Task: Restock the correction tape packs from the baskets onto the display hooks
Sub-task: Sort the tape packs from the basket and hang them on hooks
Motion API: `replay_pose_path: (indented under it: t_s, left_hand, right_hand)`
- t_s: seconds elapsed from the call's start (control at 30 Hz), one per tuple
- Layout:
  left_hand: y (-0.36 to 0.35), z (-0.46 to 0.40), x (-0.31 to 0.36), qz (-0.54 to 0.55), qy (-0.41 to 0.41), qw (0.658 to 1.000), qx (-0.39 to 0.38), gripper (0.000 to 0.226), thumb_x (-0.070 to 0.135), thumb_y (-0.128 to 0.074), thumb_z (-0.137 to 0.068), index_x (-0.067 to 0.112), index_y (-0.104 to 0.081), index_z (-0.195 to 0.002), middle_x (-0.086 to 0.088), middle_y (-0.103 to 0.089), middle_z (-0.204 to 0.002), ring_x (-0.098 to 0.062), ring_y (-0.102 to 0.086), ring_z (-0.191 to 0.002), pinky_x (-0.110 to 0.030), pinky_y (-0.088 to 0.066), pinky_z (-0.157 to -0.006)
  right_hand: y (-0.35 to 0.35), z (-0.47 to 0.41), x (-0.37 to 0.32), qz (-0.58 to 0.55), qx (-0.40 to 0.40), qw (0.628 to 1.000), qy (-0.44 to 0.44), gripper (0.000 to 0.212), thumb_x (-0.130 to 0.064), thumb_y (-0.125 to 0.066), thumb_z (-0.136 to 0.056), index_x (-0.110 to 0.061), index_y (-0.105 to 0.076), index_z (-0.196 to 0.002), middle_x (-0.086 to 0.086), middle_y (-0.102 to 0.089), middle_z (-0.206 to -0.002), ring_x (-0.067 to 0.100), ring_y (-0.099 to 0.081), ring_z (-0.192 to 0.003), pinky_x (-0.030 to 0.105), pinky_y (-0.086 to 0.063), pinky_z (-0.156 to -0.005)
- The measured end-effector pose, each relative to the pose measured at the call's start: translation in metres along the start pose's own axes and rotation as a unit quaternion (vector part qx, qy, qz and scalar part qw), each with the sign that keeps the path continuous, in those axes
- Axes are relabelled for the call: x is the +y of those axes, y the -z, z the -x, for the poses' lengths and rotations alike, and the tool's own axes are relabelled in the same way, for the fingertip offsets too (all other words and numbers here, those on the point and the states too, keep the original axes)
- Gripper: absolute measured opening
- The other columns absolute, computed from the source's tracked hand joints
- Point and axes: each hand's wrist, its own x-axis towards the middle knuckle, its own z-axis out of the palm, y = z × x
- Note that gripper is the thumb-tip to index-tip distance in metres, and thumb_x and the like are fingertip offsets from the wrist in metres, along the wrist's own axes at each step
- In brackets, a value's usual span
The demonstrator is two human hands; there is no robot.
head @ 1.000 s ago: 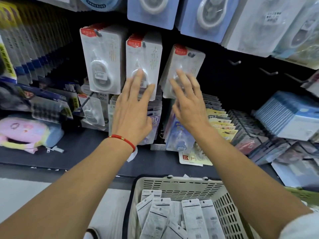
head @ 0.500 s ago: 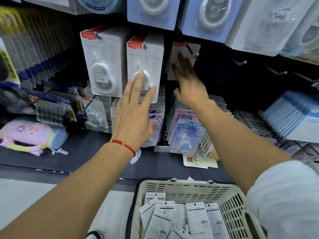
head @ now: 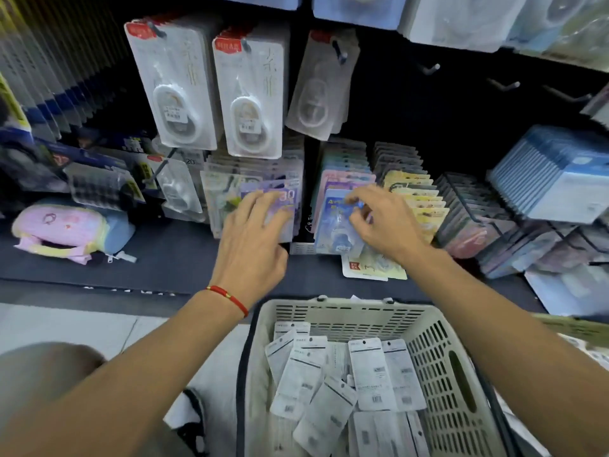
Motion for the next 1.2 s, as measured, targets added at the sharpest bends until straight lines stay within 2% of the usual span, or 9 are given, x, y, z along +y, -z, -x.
replay_pose_path:
  t_s: [0.1,0.33,0.5,0.6,0.7,0.87,0.97,1.07,1.2]
  left_hand:
    - [-0.037,0.053,0.012,-0.005,0.041,0.989,-0.141,0.047,0.007,-0.067,-0.079,0.017,-0.067,-0.124,-0.008,-0.052,-0.15,-0.034,-0.041,-0.143,-0.05,-0.043,-0.102]
    - [-0.089,0.178,0.019,0.028,0.196,0.928,-0.315,0.07,0.01,-0.064,-0.089,0.026,-0.044,-0.154,-0.001,0.008,-0.176,-0.029,0.005,-0.162,-0.04,-0.034,-0.123]
    - [-0.086,0.201,0.036,0.02,0.229,0.933,-0.277,0.065,0.015,-0.062,-0.093,0.028,-0.044,-0.153,-0.001,-0.002,-0.176,-0.029,0.009,-0.162,-0.047,-0.013,-0.131]
    - [-0.081,0.21,0.037,-0.015,0.21,0.938,-0.275,0.063,0.013,-0.06,-0.091,0.029,-0.048,-0.15,-0.001,-0.005,-0.176,-0.027,0.008,-0.162,-0.043,0.005,-0.131]
    - [-0.079,0.205,0.038,-0.022,0.191,0.947,-0.258,0.058,0.007,-0.059,-0.091,0.024,-0.054,-0.146,-0.004,-0.017,-0.174,-0.027,0.001,-0.163,-0.037,0.008,-0.13]
    - [-0.087,0.191,0.052,0.039,0.182,0.957,-0.223,0.047,-0.006,-0.066,-0.086,0.009,-0.069,-0.13,-0.012,-0.053,-0.153,-0.032,-0.036,-0.152,-0.043,-0.03,-0.127]
    - [-0.101,0.184,0.067,0.084,0.193,0.947,-0.243,0.041,0.011,-0.071,-0.091,0.009,-0.068,-0.132,-0.013,-0.058,-0.144,-0.034,-0.046,-0.14,-0.044,-0.038,-0.12]
    - [-0.115,0.177,0.085,0.137,0.263,0.897,-0.327,0.075,0.048,-0.073,-0.09,0.025,-0.042,-0.155,-0.01,-0.037,-0.161,-0.034,-0.033,-0.148,-0.046,-0.033,-0.122]
    - [-0.127,0.174,0.092,0.174,0.237,0.91,-0.291,0.079,0.028,-0.079,-0.089,0.025,-0.037,-0.156,-0.007,-0.047,-0.153,-0.032,-0.044,-0.139,-0.049,-0.041,-0.114]
  right_hand:
    - [-0.023,0.052,0.012,-0.05,-0.159,0.984,-0.058,0.016,-0.014,-0.063,-0.096,-0.016,-0.076,-0.105,-0.009,-0.07,-0.083,0.019,-0.064,-0.078,0.034,-0.051,-0.077]
    - [-0.143,0.165,0.017,-0.038,-0.517,0.835,-0.186,0.054,-0.032,-0.067,-0.1,-0.009,-0.053,-0.147,0.013,-0.059,-0.148,0.03,-0.058,-0.132,0.034,-0.047,-0.106]
    - [-0.21,0.207,-0.008,-0.262,-0.359,0.805,-0.393,0.11,-0.015,-0.084,-0.089,-0.015,-0.007,-0.167,0.012,-0.035,-0.166,0.033,-0.042,-0.149,0.039,-0.037,-0.12]
    - [-0.229,0.207,-0.021,-0.322,-0.252,0.795,-0.448,0.099,-0.006,-0.085,-0.085,-0.017,-0.024,-0.163,0.011,-0.052,-0.154,0.032,-0.051,-0.141,0.035,-0.043,-0.113]
    - [-0.237,0.209,-0.023,-0.297,-0.272,0.829,-0.388,0.07,-0.011,-0.086,-0.086,-0.015,-0.053,-0.147,0.009,-0.057,-0.147,0.029,-0.055,-0.137,0.029,-0.043,-0.108]
    - [-0.215,0.215,-0.01,-0.35,-0.23,0.827,-0.376,0.037,-0.016,-0.085,-0.084,-0.018,-0.074,-0.12,-0.006,-0.071,-0.105,0.02,-0.07,-0.095,0.02,-0.051,-0.072]
    - [-0.184,0.205,0.0,-0.418,-0.18,0.794,-0.404,0.028,-0.015,-0.082,-0.085,-0.024,-0.071,-0.109,-0.003,-0.076,-0.101,0.018,-0.073,-0.086,0.03,-0.061,-0.068]
    - [-0.157,0.196,0.003,-0.54,-0.177,0.713,-0.41,0.033,-0.009,-0.074,-0.089,-0.024,-0.066,-0.117,0.002,-0.079,-0.107,0.02,-0.077,-0.094,0.038,-0.065,-0.074]
    - [-0.144,0.201,0.006,-0.635,-0.21,0.622,-0.407,0.044,-0.024,-0.076,-0.087,-0.016,-0.063,-0.128,0.011,-0.078,-0.108,0.029,-0.076,-0.094,0.048,-0.064,-0.084]
